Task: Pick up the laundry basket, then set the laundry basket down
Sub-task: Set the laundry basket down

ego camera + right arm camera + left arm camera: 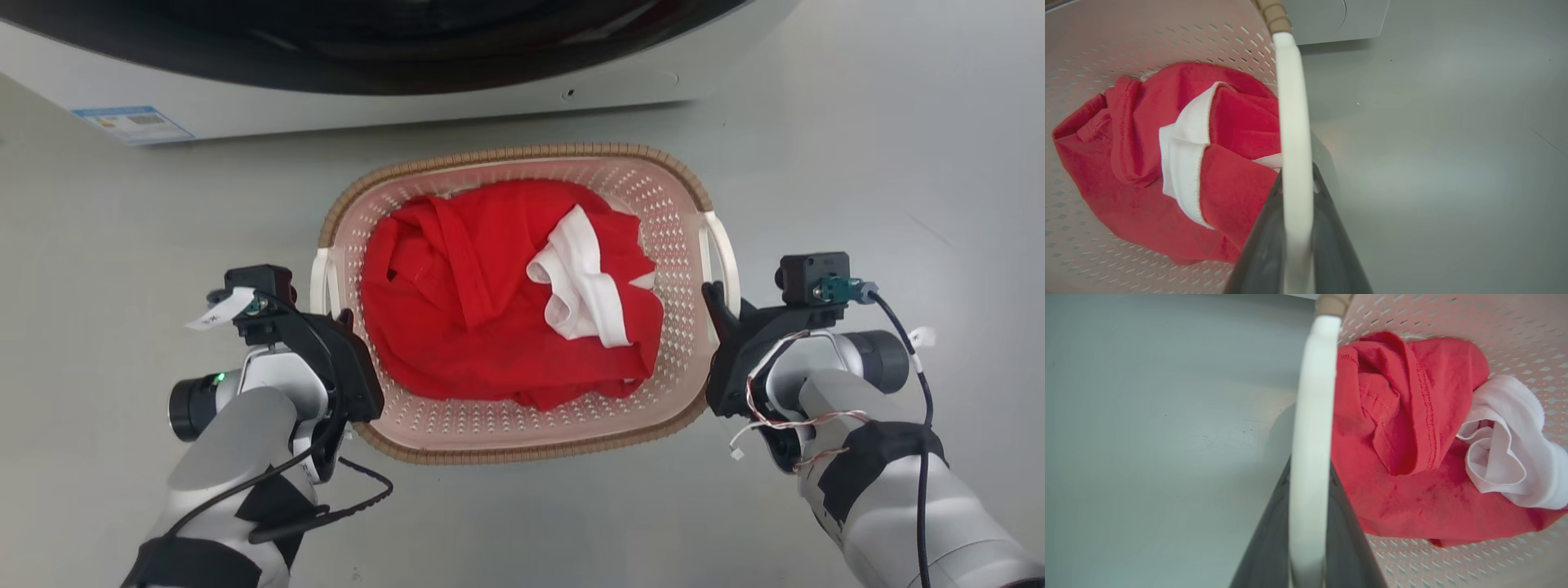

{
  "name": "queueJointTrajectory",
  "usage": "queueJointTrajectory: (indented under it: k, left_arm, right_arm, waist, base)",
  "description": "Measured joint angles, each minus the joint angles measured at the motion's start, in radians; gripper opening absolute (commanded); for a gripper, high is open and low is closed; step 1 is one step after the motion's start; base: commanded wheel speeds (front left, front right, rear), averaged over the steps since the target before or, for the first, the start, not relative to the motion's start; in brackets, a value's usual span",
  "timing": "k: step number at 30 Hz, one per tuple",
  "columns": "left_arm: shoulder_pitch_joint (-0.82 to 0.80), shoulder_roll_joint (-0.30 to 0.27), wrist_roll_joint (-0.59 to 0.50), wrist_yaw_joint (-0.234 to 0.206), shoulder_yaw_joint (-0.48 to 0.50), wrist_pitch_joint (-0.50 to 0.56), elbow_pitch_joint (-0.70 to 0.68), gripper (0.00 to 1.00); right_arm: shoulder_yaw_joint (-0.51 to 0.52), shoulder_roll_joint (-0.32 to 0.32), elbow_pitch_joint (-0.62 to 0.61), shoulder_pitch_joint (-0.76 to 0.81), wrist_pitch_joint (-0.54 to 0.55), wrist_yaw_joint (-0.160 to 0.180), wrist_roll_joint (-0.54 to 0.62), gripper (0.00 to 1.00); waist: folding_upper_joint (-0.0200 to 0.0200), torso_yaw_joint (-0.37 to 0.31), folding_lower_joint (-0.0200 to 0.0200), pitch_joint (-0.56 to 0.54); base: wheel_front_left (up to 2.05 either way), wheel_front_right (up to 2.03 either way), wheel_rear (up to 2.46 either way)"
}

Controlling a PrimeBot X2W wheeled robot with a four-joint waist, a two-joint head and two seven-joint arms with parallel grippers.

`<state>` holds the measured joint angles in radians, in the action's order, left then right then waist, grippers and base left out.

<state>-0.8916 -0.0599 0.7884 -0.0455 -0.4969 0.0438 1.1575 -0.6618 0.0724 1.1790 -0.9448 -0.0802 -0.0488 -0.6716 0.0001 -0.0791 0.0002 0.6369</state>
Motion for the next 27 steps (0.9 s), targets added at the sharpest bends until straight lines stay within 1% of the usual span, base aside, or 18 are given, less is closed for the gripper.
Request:
queueJointTrajectory:
  k: [8,15,20,21,27]
  left_arm:
    - [-0.077,-0.010,-0.009,-0.003,0.002,-0.033,-0.002,0.00]
    - [-0.119,-0.010,-0.017,-0.004,0.002,-0.060,0.005,0.00]
    - [-0.128,-0.008,-0.031,-0.004,0.002,-0.074,0.018,0.00]
    - [-0.130,-0.006,-0.033,-0.004,0.002,-0.081,0.024,0.00]
    - [-0.139,-0.003,-0.033,-0.004,0.001,-0.090,0.038,0.00]
  right_arm:
    - [0.002,0.003,-0.004,-0.078,-0.033,0.000,0.011,0.00]
    - [0.000,0.007,0.002,-0.119,-0.054,-0.006,0.020,0.00]
    - [-0.002,0.006,0.017,-0.131,-0.056,-0.015,0.021,0.00]
    - [0.000,0.005,0.023,-0.132,-0.053,-0.022,0.021,0.00]
    - [0.001,0.000,0.037,-0.137,-0.044,-0.028,0.019,0.00]
  waist:
    - [0.0000,0.012,0.0000,0.113]
    - [0.0001,0.025,0.0000,0.186]
    - [0.0001,0.035,-0.0001,0.211]
    - [0.0000,0.038,-0.0001,0.215]
    - [-0.0001,0.041,-0.0003,0.219]
  base:
    - [0.00,0.00,0.00]
    - [0.00,0.00,0.00]
    - [0.00,0.00,0.00]
    - [0.00,0.00,0.00]
    - [0.00,0.00,0.00]
